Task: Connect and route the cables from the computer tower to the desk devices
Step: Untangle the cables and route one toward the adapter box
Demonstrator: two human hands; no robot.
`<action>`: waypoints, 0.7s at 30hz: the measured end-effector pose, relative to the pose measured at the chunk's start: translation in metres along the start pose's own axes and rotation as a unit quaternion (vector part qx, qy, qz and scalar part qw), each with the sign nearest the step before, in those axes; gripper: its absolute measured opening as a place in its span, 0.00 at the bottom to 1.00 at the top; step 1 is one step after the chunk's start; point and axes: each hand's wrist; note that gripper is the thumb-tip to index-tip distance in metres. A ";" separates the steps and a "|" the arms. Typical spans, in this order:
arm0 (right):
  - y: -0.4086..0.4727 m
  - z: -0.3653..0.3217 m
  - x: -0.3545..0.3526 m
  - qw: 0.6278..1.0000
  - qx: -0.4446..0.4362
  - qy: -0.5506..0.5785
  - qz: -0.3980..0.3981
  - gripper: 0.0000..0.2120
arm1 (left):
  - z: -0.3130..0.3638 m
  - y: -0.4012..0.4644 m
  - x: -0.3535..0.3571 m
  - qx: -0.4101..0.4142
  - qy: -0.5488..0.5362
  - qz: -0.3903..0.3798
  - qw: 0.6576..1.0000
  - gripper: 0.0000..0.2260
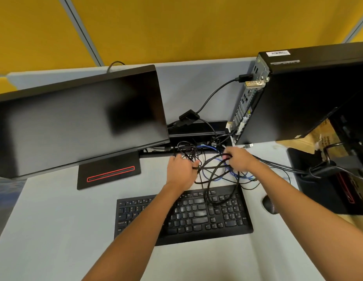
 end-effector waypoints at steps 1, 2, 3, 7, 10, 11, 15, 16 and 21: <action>0.001 -0.007 -0.004 0.998 -0.012 0.043 0.041 0.13 | 0.010 -0.002 -0.003 -0.002 0.006 0.006 1.000 0.22; 0.001 -0.014 -0.007 0.995 -0.024 0.069 0.065 0.15 | 0.016 -0.001 -0.007 -0.009 0.006 0.004 1.000 0.20; 0.000 -0.021 -0.009 0.995 -0.038 0.074 0.061 0.14 | 0.019 -0.001 -0.011 -0.018 0.004 0.000 1.000 0.18; -0.003 -0.025 0.000 0.995 -0.051 -0.071 -0.044 0.07 | -0.002 0.009 -0.022 -0.062 0.025 -0.038 0.997 0.13; -0.008 -0.010 0.010 0.980 -0.014 -0.184 -0.069 0.14 | -0.026 0.006 -0.018 -0.068 0.031 -0.104 0.992 0.11; -0.010 -0.005 0.013 0.975 0.003 -0.205 -0.085 0.16 | -0.030 0.002 -0.015 -0.063 0.020 -0.134 0.989 0.11; -0.014 -0.009 -0.001 0.956 0.012 -0.243 -0.167 0.18 | -0.009 -0.021 0.004 -0.022 -0.087 -0.190 0.978 0.13; -0.010 -0.019 -0.009 0.961 -0.005 -0.219 -0.166 0.19 | 0.002 -0.024 0.009 -0.011 -0.108 -0.196 0.975 0.13; 0.018 -0.082 -0.019 0.975 -0.057 0.107 -0.185 0.30 | 0.028 -0.018 0.026 -0.003 -0.110 -0.230 0.967 0.14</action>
Point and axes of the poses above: each hand's wrist, its own y-axis towards the middle knuckle, its own x-axis out of the palm, z = x × y, and after that the axes turned 5 degrees about z, right-handed
